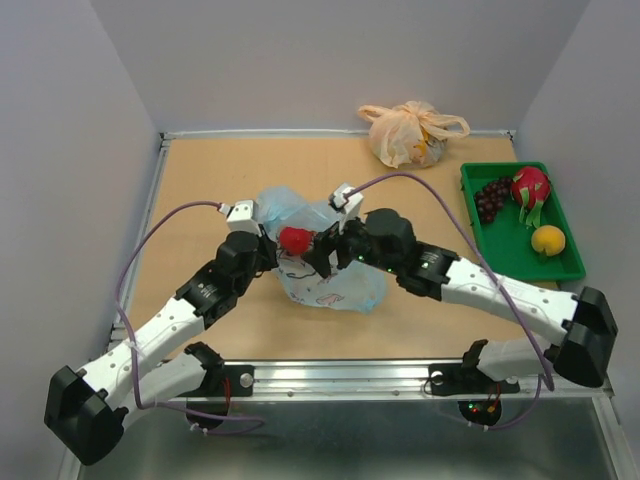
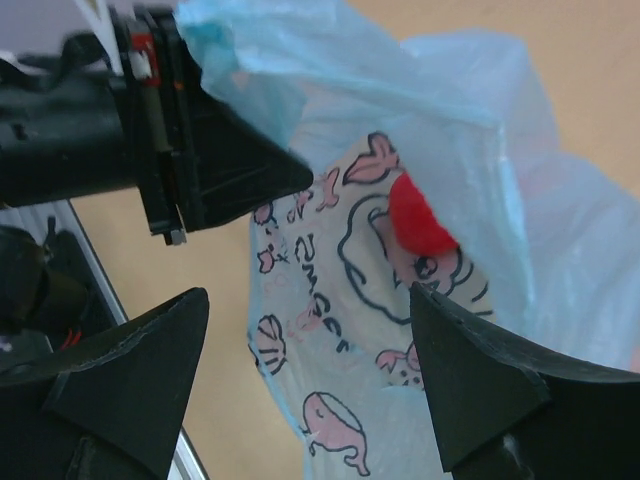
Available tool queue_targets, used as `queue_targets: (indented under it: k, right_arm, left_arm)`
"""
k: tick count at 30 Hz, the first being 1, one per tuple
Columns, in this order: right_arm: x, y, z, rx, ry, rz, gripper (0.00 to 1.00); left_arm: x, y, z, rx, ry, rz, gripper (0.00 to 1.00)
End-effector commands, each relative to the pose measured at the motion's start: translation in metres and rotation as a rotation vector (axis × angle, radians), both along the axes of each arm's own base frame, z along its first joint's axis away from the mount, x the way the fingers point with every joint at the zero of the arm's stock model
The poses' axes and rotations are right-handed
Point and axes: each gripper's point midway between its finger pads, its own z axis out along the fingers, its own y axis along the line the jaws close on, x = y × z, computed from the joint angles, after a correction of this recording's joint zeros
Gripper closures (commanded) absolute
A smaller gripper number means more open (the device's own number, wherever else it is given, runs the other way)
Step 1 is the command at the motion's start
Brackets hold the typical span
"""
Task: Untie the knot of the plastic bag and take out the fruit
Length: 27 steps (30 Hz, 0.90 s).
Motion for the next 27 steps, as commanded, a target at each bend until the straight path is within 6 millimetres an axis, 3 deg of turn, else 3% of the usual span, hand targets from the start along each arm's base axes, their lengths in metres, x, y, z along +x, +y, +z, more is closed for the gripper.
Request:
queue_targets:
  k: [1,2,5,11,18,27]
  right_arm:
    - [-0.005,0.018,-0.052,-0.126,0.039,0.008,0.16]
    - [-0.005,0.023,-0.071,-0.164,0.068,0.016,0.18]
    - [0.004,0.031,-0.104,-0.220,0.102,-0.008,0.24]
    - [0.040,0.046,-0.136,-0.176,0.124,-0.181,0.19]
    - [0.074,0.072,-0.133,0.093,0.174,-0.341,0.00]
    - [0.112,0.091,-0.144,0.269,0.183,-0.504,0.00]
  left_arm:
    - [-0.010,-0.001,-0.003,-0.095,0.004,0.032,0.80]
    - [-0.014,0.001,-0.008,-0.103,0.014,0.039,0.80]
    - [-0.017,0.009,-0.010,-0.111,0.008,0.071,0.81]
    - [-0.015,0.007,-0.004,-0.116,0.000,0.072,0.81]
    - [-0.017,-0.003,0.005,-0.147,0.002,0.036,0.81]
    - [-0.024,-0.011,0.004,-0.176,0.018,-0.010,0.81]
